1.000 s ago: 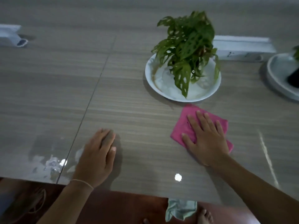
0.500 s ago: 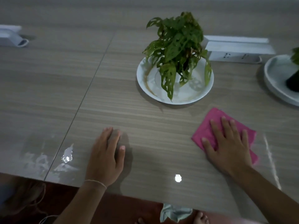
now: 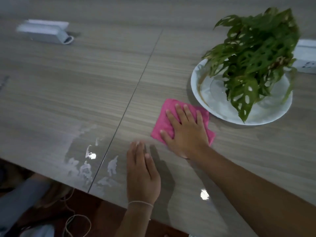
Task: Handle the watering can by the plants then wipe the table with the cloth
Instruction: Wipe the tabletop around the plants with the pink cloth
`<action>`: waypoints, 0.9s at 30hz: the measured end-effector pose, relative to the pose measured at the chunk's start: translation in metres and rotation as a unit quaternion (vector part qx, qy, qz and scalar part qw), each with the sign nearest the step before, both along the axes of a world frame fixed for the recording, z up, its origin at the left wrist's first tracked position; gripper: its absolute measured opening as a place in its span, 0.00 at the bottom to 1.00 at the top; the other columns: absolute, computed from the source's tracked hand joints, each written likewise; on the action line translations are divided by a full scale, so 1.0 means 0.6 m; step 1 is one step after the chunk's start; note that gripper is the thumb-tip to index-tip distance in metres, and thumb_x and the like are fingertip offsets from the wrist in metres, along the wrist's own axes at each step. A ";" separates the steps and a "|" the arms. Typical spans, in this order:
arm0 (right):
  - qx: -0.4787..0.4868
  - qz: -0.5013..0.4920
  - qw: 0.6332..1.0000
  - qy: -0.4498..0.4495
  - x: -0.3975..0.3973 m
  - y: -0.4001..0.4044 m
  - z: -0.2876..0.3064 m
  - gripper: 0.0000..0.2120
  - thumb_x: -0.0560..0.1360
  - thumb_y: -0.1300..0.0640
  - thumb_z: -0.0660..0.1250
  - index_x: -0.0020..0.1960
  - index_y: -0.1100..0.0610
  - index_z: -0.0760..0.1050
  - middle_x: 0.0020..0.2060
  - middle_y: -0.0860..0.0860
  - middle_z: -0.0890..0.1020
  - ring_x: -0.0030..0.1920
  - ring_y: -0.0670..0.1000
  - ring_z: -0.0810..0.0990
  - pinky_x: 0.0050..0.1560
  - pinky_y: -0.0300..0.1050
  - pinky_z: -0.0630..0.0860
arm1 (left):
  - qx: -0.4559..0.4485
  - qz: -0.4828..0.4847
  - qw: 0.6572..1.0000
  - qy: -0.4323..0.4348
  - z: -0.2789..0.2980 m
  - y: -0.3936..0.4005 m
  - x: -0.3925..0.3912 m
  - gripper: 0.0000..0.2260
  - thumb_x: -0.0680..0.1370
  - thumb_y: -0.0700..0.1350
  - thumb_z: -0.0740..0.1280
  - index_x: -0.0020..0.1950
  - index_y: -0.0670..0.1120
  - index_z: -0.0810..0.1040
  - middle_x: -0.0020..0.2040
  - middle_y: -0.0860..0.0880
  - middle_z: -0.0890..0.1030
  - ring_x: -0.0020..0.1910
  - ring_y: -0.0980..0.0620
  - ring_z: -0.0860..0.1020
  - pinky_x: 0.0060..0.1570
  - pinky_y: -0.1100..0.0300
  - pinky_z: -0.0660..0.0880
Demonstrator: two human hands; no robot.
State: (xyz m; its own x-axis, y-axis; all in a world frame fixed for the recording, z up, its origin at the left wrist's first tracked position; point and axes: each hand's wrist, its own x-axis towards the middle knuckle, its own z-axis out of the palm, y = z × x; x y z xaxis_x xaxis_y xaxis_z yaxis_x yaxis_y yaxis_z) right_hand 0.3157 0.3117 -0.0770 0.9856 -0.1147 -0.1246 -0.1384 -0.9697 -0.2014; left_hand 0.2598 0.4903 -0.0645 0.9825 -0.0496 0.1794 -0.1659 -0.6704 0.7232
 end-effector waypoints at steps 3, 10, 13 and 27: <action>0.001 -0.010 1.000 -0.003 0.127 -0.013 0.003 0.41 0.76 0.27 0.41 0.84 0.44 0.48 0.85 0.52 0.47 0.84 0.57 0.43 0.79 0.65 0.36 | 0.018 0.006 1.000 0.011 -0.003 -0.001 0.004 0.23 0.82 0.50 0.51 0.71 0.38 0.71 0.72 0.40 0.70 0.75 0.44 0.66 0.70 0.44 0.68; -0.014 -0.052 0.999 -0.011 0.285 -0.028 0.004 0.41 0.76 0.28 0.41 0.84 0.45 0.50 0.85 0.54 0.50 0.84 0.60 0.46 0.79 0.70 0.41 | 0.002 0.006 1.000 0.001 -0.002 -0.001 0.009 0.22 0.83 0.49 0.52 0.72 0.39 0.70 0.72 0.42 0.71 0.75 0.48 0.65 0.73 0.52 0.65; -0.016 -0.050 0.999 0.003 0.267 -0.022 0.009 0.40 0.77 0.29 0.40 0.84 0.46 0.48 0.85 0.55 0.48 0.84 0.60 0.44 0.79 0.69 0.40 | -0.007 0.006 1.000 0.004 0.004 -0.001 0.008 0.23 0.83 0.50 0.52 0.71 0.38 0.70 0.71 0.41 0.71 0.75 0.48 0.65 0.74 0.57 0.63; -0.031 -0.043 0.999 0.004 -0.174 -0.118 0.015 0.37 0.80 0.28 0.46 0.84 0.43 0.51 0.85 0.51 0.52 0.84 0.54 0.48 0.81 0.64 0.46 | 0.141 -0.103 0.984 -0.026 -0.004 -0.001 -0.003 0.24 0.81 0.50 0.54 0.70 0.35 0.71 0.70 0.35 0.72 0.73 0.38 0.67 0.73 0.49 0.63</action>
State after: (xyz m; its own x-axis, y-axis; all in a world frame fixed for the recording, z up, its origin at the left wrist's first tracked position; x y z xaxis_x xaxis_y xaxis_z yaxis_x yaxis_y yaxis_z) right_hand 0.2112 0.2406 -0.0683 0.9710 -0.2057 -0.1218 -0.2221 -0.9648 -0.1410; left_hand 0.2578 0.4896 -0.0669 0.9362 -0.3015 0.1809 -0.3515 -0.7912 0.5005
